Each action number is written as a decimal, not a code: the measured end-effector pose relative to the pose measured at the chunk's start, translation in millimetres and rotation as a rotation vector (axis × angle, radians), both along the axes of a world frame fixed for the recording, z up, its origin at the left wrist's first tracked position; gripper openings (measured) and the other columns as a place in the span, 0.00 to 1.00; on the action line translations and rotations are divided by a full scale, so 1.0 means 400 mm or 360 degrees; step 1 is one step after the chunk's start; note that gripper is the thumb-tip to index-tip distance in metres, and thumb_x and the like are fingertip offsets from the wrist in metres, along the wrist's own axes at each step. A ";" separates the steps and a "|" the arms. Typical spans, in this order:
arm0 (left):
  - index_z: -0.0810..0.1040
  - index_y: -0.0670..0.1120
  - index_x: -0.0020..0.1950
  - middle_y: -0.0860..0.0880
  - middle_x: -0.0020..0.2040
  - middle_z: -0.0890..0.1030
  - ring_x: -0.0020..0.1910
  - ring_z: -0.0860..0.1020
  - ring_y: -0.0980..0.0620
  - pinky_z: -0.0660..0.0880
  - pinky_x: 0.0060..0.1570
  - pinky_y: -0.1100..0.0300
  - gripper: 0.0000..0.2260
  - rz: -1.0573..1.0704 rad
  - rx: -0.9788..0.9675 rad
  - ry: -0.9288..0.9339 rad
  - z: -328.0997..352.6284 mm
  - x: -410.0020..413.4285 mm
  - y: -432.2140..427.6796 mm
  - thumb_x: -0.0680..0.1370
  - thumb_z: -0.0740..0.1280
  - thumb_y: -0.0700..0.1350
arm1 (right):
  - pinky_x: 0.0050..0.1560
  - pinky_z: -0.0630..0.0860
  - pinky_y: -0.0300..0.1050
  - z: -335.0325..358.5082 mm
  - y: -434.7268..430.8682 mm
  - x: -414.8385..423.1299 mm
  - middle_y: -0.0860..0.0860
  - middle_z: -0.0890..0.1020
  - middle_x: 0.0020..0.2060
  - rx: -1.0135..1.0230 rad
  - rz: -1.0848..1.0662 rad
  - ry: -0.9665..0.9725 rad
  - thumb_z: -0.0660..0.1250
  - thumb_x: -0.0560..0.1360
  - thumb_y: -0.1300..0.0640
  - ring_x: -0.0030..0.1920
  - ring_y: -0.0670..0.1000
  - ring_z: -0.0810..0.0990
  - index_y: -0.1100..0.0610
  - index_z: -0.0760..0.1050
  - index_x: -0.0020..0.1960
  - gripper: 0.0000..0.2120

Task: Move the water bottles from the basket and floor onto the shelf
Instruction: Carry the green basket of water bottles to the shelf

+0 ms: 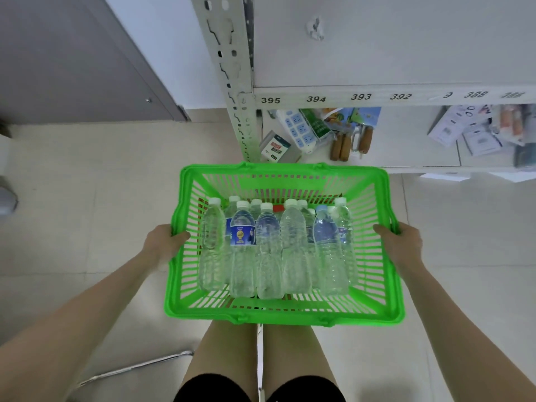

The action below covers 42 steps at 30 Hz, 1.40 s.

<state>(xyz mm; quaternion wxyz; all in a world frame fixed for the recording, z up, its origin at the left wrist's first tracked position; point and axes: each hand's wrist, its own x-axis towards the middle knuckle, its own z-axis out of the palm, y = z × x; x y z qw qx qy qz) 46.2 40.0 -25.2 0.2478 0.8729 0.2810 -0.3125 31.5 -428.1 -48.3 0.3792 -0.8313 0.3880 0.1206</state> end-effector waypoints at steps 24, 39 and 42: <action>0.78 0.47 0.54 0.43 0.46 0.84 0.43 0.82 0.44 0.79 0.50 0.49 0.11 -0.1178 -0.0230 -0.0104 0.230 0.046 -0.806 0.75 0.68 0.52 | 0.30 0.68 0.45 0.215 -0.504 -0.703 0.56 0.74 0.31 0.0045 -0.1221 -0.0038 0.74 0.71 0.54 0.30 0.54 0.71 0.61 0.77 0.40 0.11; 0.83 0.42 0.53 0.43 0.45 0.79 0.43 0.76 0.47 0.66 0.42 0.58 0.10 -0.1738 -0.0173 -0.0142 0.182 0.059 -1.628 0.76 0.70 0.45 | 0.39 0.79 0.56 0.202 -0.988 -0.940 0.56 0.77 0.32 0.0041 -0.1816 -0.0065 0.74 0.70 0.54 0.34 0.55 0.76 0.59 0.77 0.41 0.09; 0.84 0.42 0.51 0.44 0.44 0.79 0.43 0.76 0.48 0.67 0.42 0.58 0.08 -0.1844 -0.0186 -0.0129 0.166 0.078 -1.805 0.76 0.70 0.45 | 0.35 0.75 0.51 0.185 -1.075 -0.968 0.56 0.75 0.30 0.0034 -0.1936 -0.0037 0.73 0.70 0.53 0.31 0.55 0.74 0.64 0.79 0.43 0.13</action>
